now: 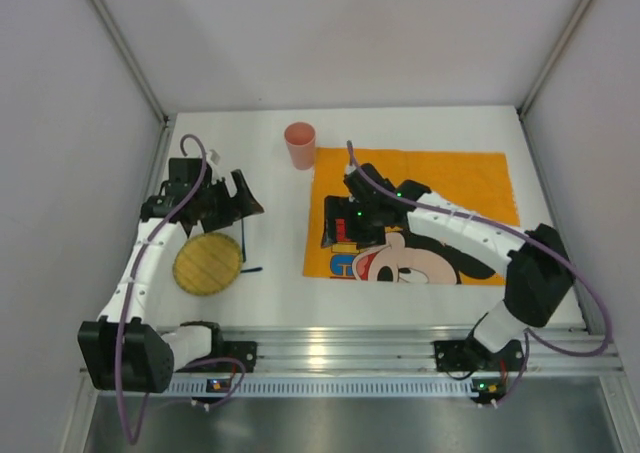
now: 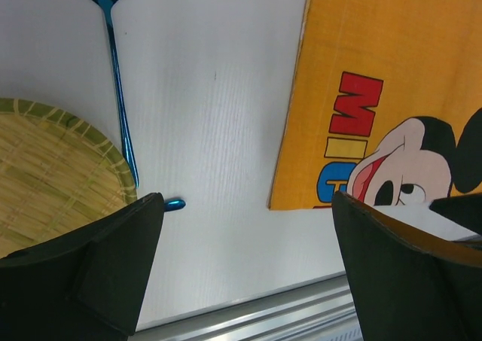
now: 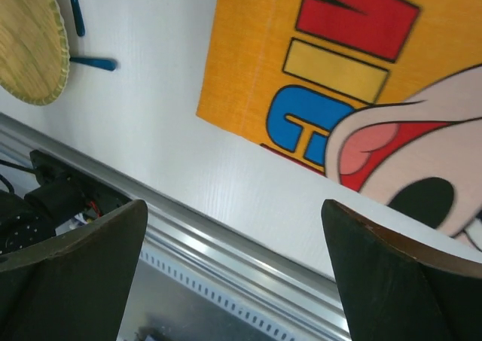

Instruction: Set the dinner table for one person

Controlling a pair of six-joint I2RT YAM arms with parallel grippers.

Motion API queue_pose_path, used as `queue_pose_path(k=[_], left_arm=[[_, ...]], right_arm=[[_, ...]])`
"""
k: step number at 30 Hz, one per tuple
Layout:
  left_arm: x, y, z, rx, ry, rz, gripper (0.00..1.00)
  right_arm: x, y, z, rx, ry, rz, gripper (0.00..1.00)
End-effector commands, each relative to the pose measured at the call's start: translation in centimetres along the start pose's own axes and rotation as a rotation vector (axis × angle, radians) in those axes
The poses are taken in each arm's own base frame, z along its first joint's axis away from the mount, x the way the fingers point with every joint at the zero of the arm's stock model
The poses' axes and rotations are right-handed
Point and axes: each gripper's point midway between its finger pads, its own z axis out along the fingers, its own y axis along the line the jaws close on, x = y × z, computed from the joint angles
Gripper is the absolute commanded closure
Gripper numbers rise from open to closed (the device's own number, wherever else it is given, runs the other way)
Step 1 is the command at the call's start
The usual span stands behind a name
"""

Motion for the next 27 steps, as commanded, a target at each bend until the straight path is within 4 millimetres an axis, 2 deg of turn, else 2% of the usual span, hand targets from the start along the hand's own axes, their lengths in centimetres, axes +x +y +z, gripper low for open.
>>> queue_pose_path(k=[1,3,4,5,6,7,8,9,10,11,12,13,14,15,16,17,18,19,20,21,22,25,27], left_arm=[[-4.5,-2.2,0.0,0.055,-0.139,-0.010,0.02],[-5.6,-2.7,1.5,0.051,-0.140,-0.052,0.02],[-7.7,-4.0,1.6,0.080,-0.185,-0.045,0.02],[-8.2,-4.0,3.5,0.071,-0.161,-0.056,0.02],[-8.9,-4.8,4.2,0.074,-0.162,-0.061,0.02],[-11.3,-6.3,3.9,0.092,-0.209,-0.049,0.02],[-12.1,-5.7,5.9,0.047,-0.198,-0.063,0.02],[-12.9,-6.4,6.5,0.044,-0.205,-0.062,0.02],[-15.4,-7.9,5.9,0.062,-0.253,-0.056,0.02],[-15.8,-7.6,7.9,0.040,-0.229,-0.068,0.02],[-16.7,-8.2,8.2,0.045,-0.235,-0.068,0.02],[-18.9,-9.7,7.5,0.073,-0.279,-0.059,0.02],[-19.1,-9.3,9.5,0.052,-0.255,-0.064,0.02],[-19.5,-9.4,10.0,0.045,-0.249,-0.070,0.02],[-21.3,-10.6,9.5,0.067,-0.285,-0.063,0.02],[-21.3,-10.1,11.3,0.051,-0.258,-0.070,0.02],[-21.4,-10.0,11.8,0.033,-0.246,-0.075,0.02],[-22.7,-10.9,11.4,0.053,-0.269,-0.070,0.02],[-22.4,-10.4,13.0,0.035,-0.243,-0.074,0.02],[-23.0,-10.8,12.7,0.037,-0.252,-0.068,0.02],[-22.8,-10.5,13.9,0.025,-0.234,-0.068,0.02],[-22.6,-10.3,14.5,0.008,-0.225,-0.051,0.02],[-22.2,-10.0,15.0,-0.006,-0.216,-0.031,0.02]], right_arm=[[-2.5,-2.5,-6.1,0.034,-0.166,-0.008,0.00],[-2.7,-4.3,-7.1,0.056,-0.199,0.006,0.00],[-2.9,-4.6,-8.3,0.053,-0.235,-0.013,0.00],[-2.8,-5.6,-8.4,0.076,-0.244,-0.008,0.00],[-3.4,-7.0,-8.6,0.104,-0.261,0.023,0.00],[-4.1,-8.3,-8.7,0.137,-0.287,0.037,0.00],[-4.4,-9.6,-8.2,0.167,-0.286,0.060,0.00],[-5.4,-11.1,-8.0,0.181,-0.296,0.103,0.00],[-6.6,-11.8,-6.5,0.187,-0.296,0.106,0.00],[-7.7,-12.2,-5.9,0.193,-0.306,0.113,0.00],[-8.5,-12.6,-5.2,0.203,-0.305,0.103,0.07],[-8.8,-13.1,-2.7,0.207,-0.253,0.100,0.11],[-10.1,-12.8,-2.2,0.205,-0.258,0.092,0.17],[-10.5,-13.1,-1.3,0.220,-0.240,0.084,0.35],[-10.0,-14.1,0.9,0.248,-0.179,0.091,0.40],[-11.0,-13.9,1.4,0.247,-0.183,0.091,0.45],[-11.0,-14.1,2.0,0.257,-0.166,0.095,0.48],[-10.5,-14.9,3.5,0.278,-0.127,0.107,0.48],[-10.8,-14.8,4.0,0.276,-0.123,0.111,0.48],[-10.7,-15.1,4.6,0.282,-0.109,0.120,0.49],[-10.3,-15.5,5.4,0.290,-0.087,0.128,0.50],[-9.2,-15.4,7.2,0.275,-0.031,0.150,0.52],[-8.1,-14.1,8.3,0.249,0.008,0.137,0.53]])
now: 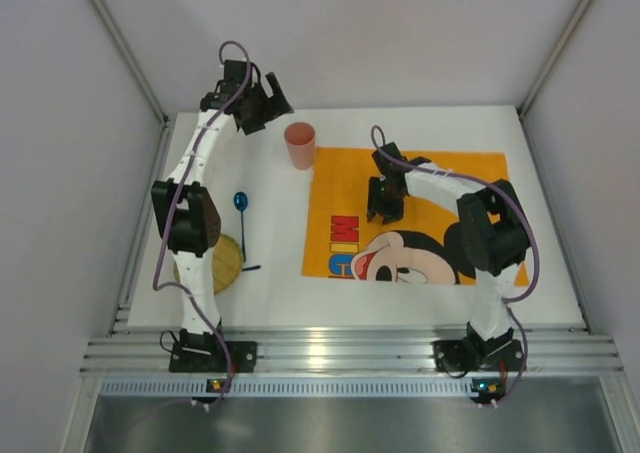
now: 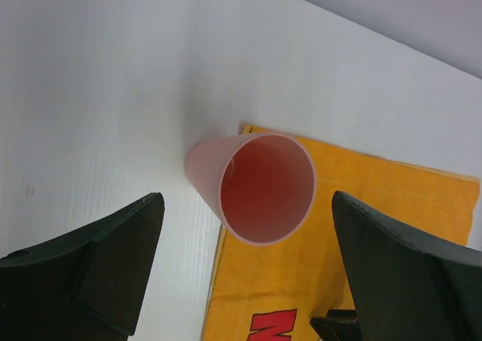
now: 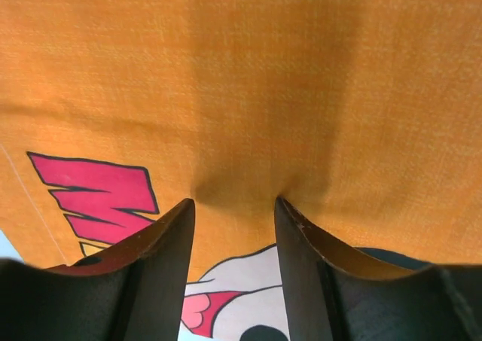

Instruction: Set the dinner table for one person

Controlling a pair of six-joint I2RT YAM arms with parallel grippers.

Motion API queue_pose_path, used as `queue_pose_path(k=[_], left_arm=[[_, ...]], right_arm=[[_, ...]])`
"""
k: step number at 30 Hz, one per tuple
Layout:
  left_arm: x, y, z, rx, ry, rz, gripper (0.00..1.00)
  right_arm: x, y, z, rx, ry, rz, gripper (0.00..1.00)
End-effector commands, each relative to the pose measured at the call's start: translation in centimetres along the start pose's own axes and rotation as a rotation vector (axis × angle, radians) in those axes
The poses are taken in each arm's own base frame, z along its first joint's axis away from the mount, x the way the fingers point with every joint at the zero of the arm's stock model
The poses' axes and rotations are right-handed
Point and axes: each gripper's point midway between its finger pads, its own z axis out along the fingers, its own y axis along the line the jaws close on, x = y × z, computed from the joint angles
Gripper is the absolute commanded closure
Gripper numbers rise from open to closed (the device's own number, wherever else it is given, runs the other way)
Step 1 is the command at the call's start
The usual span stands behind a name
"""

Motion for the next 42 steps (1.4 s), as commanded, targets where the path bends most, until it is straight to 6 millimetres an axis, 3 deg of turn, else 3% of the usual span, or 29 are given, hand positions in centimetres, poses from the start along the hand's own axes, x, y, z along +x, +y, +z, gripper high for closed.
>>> queue_pose_path(k=[1,2,5,8,14,18,19,21,25,28,33,39,40,42], left_arm=[[0.3,0.0,-0.2,-0.034,0.009,0.035,0.02],[0.6,0.4,0.1,-0.048,0.018,0.048,0.02],[1.0,0.8,0.7,-0.049,0.032,0.075,0.02],[1.7,0.9,1.6,-0.048,0.055,0.106,0.02],[3.0,1.4,2.9,-0.082,0.091,0.182,0.02],[3.5,2.8,2.3,-0.149,0.098,0.191,0.02],[2.5,3.2,1.5,-0.188,0.055,0.195,0.02],[2.4,3.9,0.8,-0.212,0.042,0.192,0.02],[-0.8,2.5,-2.7,-0.173,-0.071,0.188,0.02],[-2.7,1.7,-4.2,-0.122,-0.117,0.173,0.02],[-4.1,1.1,-5.1,-0.090,-0.133,0.176,0.02],[0.1,-2.4,-1.7,0.085,-0.003,0.232,0.02],[1.4,-2.4,-0.1,0.088,0.031,0.240,0.02],[2.5,-4.3,0.9,0.129,0.055,0.261,0.02]], right_arm=[[1.8,2.8,1.8,-0.051,0.062,-0.032,0.53],[3.2,4.5,1.9,-0.072,0.086,-0.072,0.54],[6.2,6.9,2.3,-0.085,0.128,-0.133,0.54],[8.0,7.4,2.6,-0.089,0.153,-0.141,0.54],[9.8,5.0,3.2,-0.030,0.198,-0.160,0.56],[11.0,3.9,3.3,-0.011,0.215,-0.148,0.57],[11.2,3.7,3.3,-0.008,0.217,-0.147,0.57],[11.1,3.6,3.2,-0.002,0.210,-0.151,0.57],[11.0,3.3,3.0,0.004,0.198,-0.155,0.57],[11.3,3.1,3.2,0.008,0.207,-0.153,0.58],[11.7,3.0,3.6,0.007,0.222,-0.145,0.59],[11.9,3.1,3.9,0.002,0.233,-0.141,0.60],[12.0,3.1,3.8,0.002,0.233,-0.141,0.60],[12.2,3.0,3.7,0.002,0.237,-0.142,0.60]])
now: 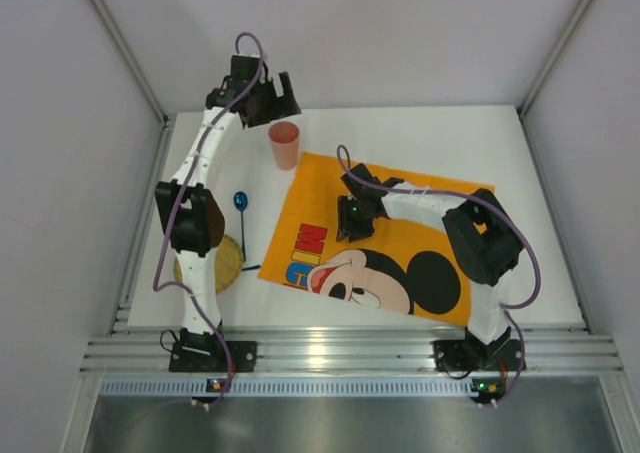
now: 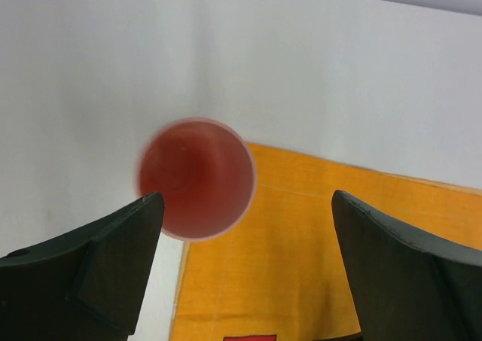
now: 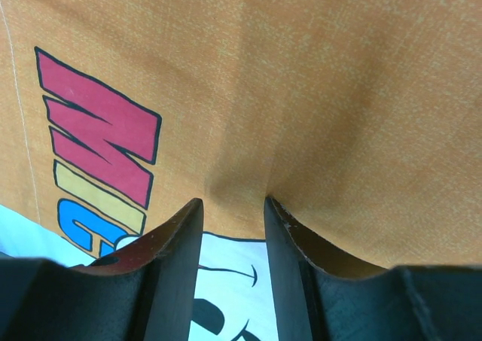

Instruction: Set the dinner table for one person

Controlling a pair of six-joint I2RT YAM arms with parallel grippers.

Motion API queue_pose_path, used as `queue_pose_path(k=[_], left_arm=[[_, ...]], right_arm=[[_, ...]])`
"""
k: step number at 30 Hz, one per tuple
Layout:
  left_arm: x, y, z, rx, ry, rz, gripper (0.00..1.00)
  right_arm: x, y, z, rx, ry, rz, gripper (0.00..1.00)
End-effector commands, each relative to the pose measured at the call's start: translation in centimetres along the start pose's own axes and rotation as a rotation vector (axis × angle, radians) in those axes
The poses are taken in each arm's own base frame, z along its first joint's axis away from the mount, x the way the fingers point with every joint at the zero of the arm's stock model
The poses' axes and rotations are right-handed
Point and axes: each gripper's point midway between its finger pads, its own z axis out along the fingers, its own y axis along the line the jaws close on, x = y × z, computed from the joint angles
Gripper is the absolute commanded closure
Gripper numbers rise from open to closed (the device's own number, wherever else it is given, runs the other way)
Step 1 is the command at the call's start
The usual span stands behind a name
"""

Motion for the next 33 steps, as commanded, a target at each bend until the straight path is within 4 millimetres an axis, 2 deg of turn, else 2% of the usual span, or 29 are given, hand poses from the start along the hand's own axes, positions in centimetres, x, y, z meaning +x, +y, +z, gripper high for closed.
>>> queue_pose_path(k=[1,2,3,6,11,16,17,18,19,20,22,23,25,27,29,30,31,32,33], left_arm=[[3.6,-3.6,4.1,0.099,0.101,0.069,0.02],[3.3,-4.8,4.2,0.111,0.092,0.081,0.02],[4.8,-4.3,5.7,0.096,0.134,0.078,0.02],[6.8,-4.5,7.1,0.100,0.179,0.078,0.02],[8.0,-2.6,8.0,0.004,0.197,0.084,0.02],[8.7,-2.1,8.0,-0.011,0.207,0.082,0.02],[8.9,-1.9,8.0,-0.017,0.213,0.083,0.07],[9.0,-2.1,8.1,-0.004,0.214,0.084,0.16],[8.9,-2.2,8.0,0.010,0.215,0.082,0.80],[9.0,-2.2,8.0,0.012,0.219,0.075,1.00],[8.7,-1.9,7.5,-0.015,0.211,0.063,1.00],[8.4,-2.1,7.3,-0.010,0.208,0.065,1.00],[7.7,-2.3,6.1,-0.013,0.198,0.073,1.00],[5.5,-3.1,4.1,-0.013,0.145,0.086,1.00],[3.3,-3.6,2.2,-0.024,0.091,0.103,1.00],[2.1,-4.1,0.9,-0.015,0.060,0.109,1.00],[1.0,-4.5,0.0,-0.012,0.031,0.118,1.00],[0.4,-4.8,-1.2,-0.011,0.018,0.121,1.00],[0.1,-4.9,-1.9,-0.008,0.011,0.125,1.00]], right_arm=[[6.6,-5.3,2.5,0.169,0.203,0.021,0.60],[6.7,-5.4,2.5,0.174,0.204,0.022,0.60],[6.7,-5.4,2.3,0.174,0.201,0.023,0.60],[7.3,-6.0,2.1,0.184,0.202,0.031,0.61],[8.1,-6.8,1.8,0.202,0.208,0.034,0.61],[8.2,-7.0,1.6,0.209,0.205,0.032,0.61],[8.3,-7.0,1.6,0.209,0.205,0.033,0.61],[8.2,-7.0,1.7,0.211,0.205,0.033,0.61],[8.2,-7.0,1.7,0.210,0.206,0.034,0.61],[8.3,-7.0,1.7,0.208,0.208,0.034,0.61],[8.2,-6.6,1.8,0.199,0.208,0.024,0.62],[8.1,-6.1,2.0,0.180,0.215,0.009,0.66],[7.9,-4.8,2.9,0.156,0.231,-0.021,0.68],[7.9,-3.5,3.8,0.133,0.257,-0.054,0.68],[8.7,-1.6,4.5,0.104,0.279,-0.089,0.68],[8.7,-0.5,5.1,0.086,0.287,-0.106,0.69],[9.6,1.1,5.4,0.056,0.304,-0.138,0.69],[10.3,1.7,6.0,0.053,0.324,-0.161,0.69],[9.9,3.3,6.2,0.025,0.311,-0.188,0.69]])
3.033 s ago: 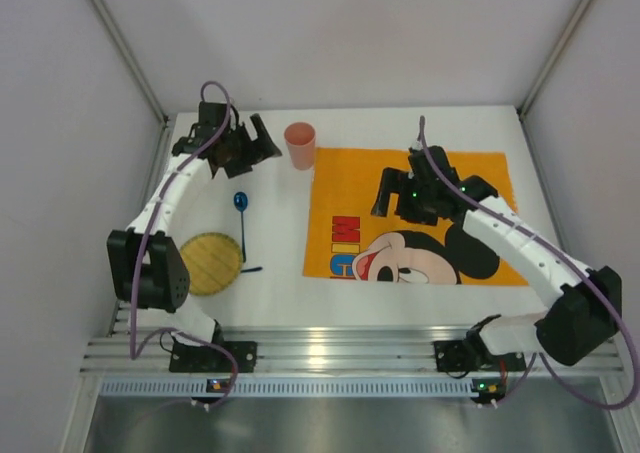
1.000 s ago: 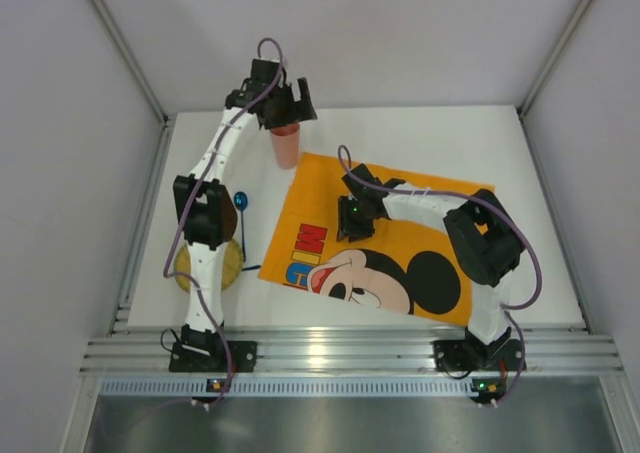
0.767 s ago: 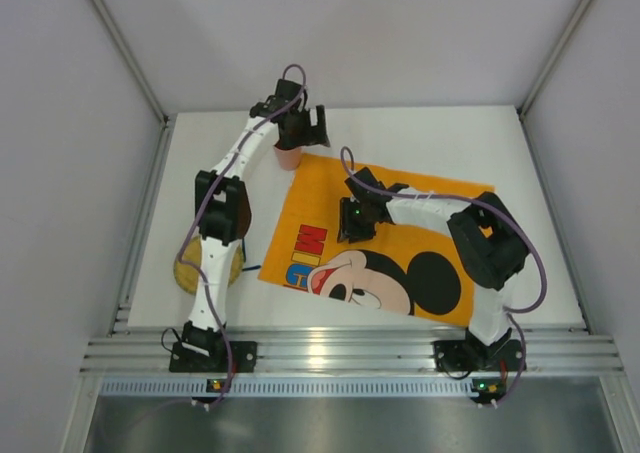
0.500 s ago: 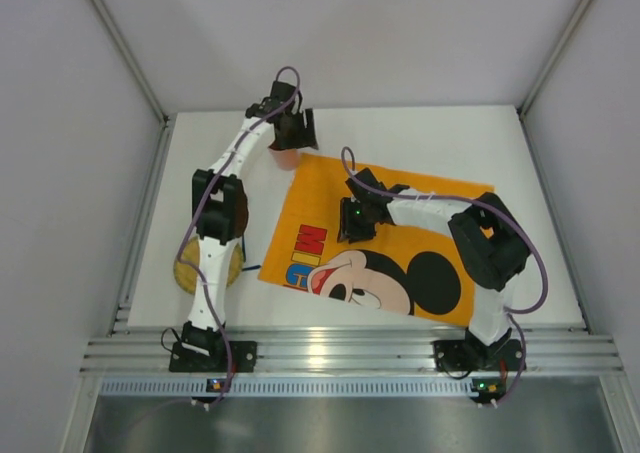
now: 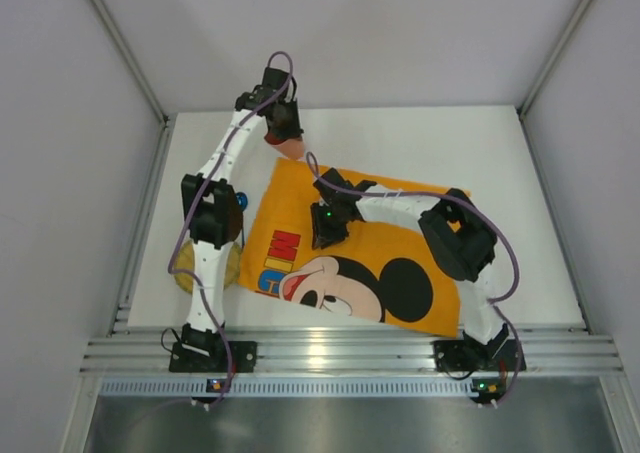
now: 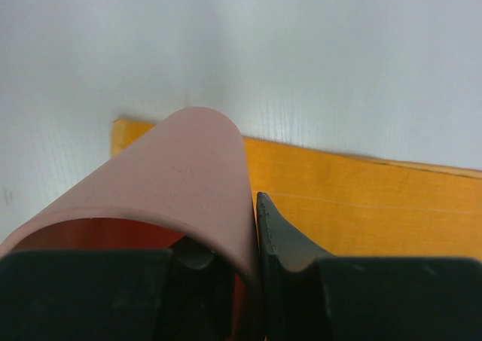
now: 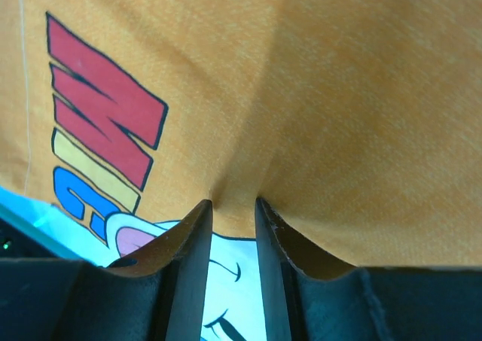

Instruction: Set the dinner table for one person

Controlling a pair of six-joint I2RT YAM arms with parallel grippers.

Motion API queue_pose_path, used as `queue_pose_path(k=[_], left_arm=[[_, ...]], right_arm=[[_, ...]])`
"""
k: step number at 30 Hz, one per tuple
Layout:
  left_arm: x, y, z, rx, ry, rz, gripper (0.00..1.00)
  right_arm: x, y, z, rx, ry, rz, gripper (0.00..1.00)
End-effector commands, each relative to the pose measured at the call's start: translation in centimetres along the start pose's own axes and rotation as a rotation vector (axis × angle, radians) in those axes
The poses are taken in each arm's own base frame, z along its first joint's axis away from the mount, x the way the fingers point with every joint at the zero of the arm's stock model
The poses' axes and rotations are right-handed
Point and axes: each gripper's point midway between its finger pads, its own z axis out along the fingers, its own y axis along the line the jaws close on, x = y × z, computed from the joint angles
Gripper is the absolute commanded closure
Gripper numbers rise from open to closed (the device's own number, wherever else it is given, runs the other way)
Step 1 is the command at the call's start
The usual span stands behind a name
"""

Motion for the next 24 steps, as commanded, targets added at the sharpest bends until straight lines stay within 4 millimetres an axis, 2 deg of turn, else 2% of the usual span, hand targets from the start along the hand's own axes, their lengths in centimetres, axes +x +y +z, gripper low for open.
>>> queue_pose_path(k=[1,3,4,5,7,9,10,12,13,14,15,16,17,18,19,20,21,22,23,24], left_arm=[[-6.2,-2.2,-10.1,0.037,-0.212,0.044,1.00],[-6.0,-1.9,-11.4,0.019,-0.211,0.051,1.00],[-5.4,-1.7,-11.3,0.012,-0.194,0.060,1.00],[-5.5,-1.7,-12.3,0.015,-0.204,0.063,1.00],[-4.7,-1.5,-12.4,0.010,-0.185,0.062,1.00],[-4.3,-1.8,-13.2,0.015,-0.178,0.065,1.00],[-4.1,-2.0,-13.3,0.018,-0.172,0.071,1.00],[-3.8,-2.6,-13.7,0.025,-0.169,0.076,1.00],[-3.8,-2.8,-13.9,0.026,-0.172,0.076,1.00],[-3.8,-3.2,-14.1,0.035,-0.177,0.077,1.00],[-3.5,-4.3,-14.3,0.057,-0.173,0.083,1.00],[-3.6,-5.0,-14.6,0.075,-0.180,0.089,1.00],[-3.3,-6.0,-14.5,0.098,-0.176,0.100,1.00],[-2.3,-8.0,-14.6,0.135,-0.161,0.129,1.00],[-1.6,-9.3,-14.5,0.159,-0.149,0.150,1.00],[-0.8,-10.4,-14.2,0.168,-0.138,0.172,1.00],[1.2,-12.9,-14.0,0.198,-0.110,0.217,1.00],[2.4,-14.0,-13.6,0.205,-0.090,0.236,1.00],[3.5,-15.5,-13.1,0.231,-0.079,0.254,1.00],[5.7,-18.2,-13.2,0.272,-0.056,0.293,1.00]], right_arm=[[9.7,-0.5,5.0,0.109,0.283,-0.126,0.69],[10.0,0.9,5.7,0.100,0.289,-0.159,0.69],[10.5,1.5,5.8,0.095,0.294,-0.178,0.69],[10.4,1.8,5.9,0.092,0.289,-0.185,0.69],[9.8,1.6,5.9,0.110,0.262,-0.221,0.67],[8.5,1.6,5.0,0.132,0.212,-0.252,0.66],[7.7,0.8,4.3,0.175,0.188,-0.271,0.65],[6.4,0.6,2.0,0.205,0.134,-0.289,0.58],[5.8,-0.4,0.9,0.252,0.107,-0.287,0.55],[4.4,0.0,-1.6,0.252,0.039,-0.278,0.45],[5.1,-1.3,-2.6,0.275,0.041,-0.262,0.41],[4.5,-2.3,-3.9,0.294,0.009,-0.211,0.34],[4.8,-2.8,-6.7,0.284,-0.033,-0.182,0.28],[5.0,-3.3,-8.1,0.284,-0.056,-0.151,0.23],[4.8,-4.5,-9.8,0.303,-0.089,-0.082,0.11],[5.0,-4.9,-12.9,0.277,-0.153,-0.044,0.04],[5.1,-5.3,-14.6,0.271,-0.188,-0.013,0.00],[5.2,-6.4,-16.6,0.294,-0.224,0.048,0.00],[5.1,-6.2,-20.0,0.252,-0.311,0.074,0.00],[5.2,-6.6,-21.7,0.250,-0.351,0.099,0.00]])
